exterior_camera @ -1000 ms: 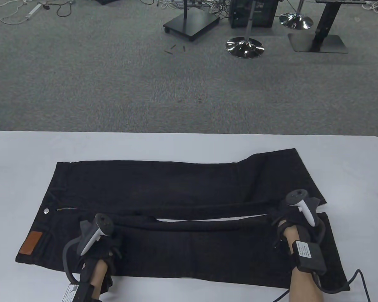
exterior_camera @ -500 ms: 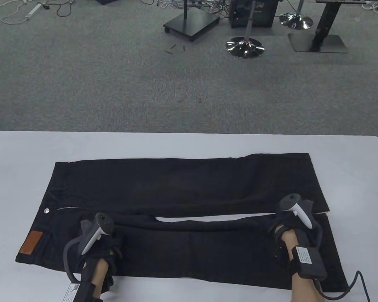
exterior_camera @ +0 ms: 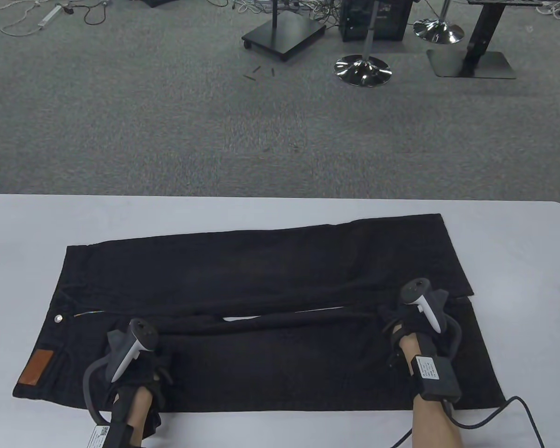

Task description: Fold trousers

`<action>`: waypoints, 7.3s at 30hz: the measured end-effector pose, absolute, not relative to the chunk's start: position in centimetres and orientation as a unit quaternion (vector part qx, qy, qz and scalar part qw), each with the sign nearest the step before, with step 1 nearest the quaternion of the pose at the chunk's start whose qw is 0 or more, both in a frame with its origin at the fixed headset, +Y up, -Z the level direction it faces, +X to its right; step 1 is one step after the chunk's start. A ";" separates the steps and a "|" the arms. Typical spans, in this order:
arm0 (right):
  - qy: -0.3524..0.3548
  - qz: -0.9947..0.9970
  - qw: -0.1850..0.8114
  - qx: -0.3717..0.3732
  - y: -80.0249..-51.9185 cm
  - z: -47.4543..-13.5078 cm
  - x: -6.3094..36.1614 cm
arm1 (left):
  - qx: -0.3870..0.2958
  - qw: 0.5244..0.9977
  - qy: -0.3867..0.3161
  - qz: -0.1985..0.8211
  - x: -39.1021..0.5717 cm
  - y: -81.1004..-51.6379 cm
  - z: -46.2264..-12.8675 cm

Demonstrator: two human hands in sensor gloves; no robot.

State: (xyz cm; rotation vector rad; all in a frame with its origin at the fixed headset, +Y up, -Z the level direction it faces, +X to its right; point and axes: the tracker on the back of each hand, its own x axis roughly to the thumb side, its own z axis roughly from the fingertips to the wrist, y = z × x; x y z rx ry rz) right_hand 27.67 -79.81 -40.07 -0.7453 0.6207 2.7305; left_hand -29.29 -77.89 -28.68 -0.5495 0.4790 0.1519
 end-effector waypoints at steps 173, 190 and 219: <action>0.118 0.959 0.006 0.256 -73.0 -27.6 1.1 | -0.067 0.983 -0.134 0.106 -18.0 -72.8 -26.0; 0.232 0.930 0.154 0.239 -72.9 -30.3 3.6 | -0.133 0.983 -0.124 -0.013 -17.3 -73.6 -25.8; 0.077 0.976 0.001 0.204 -71.4 -27.8 3.4 | -0.103 0.984 -0.113 0.091 -19.9 -71.8 -26.0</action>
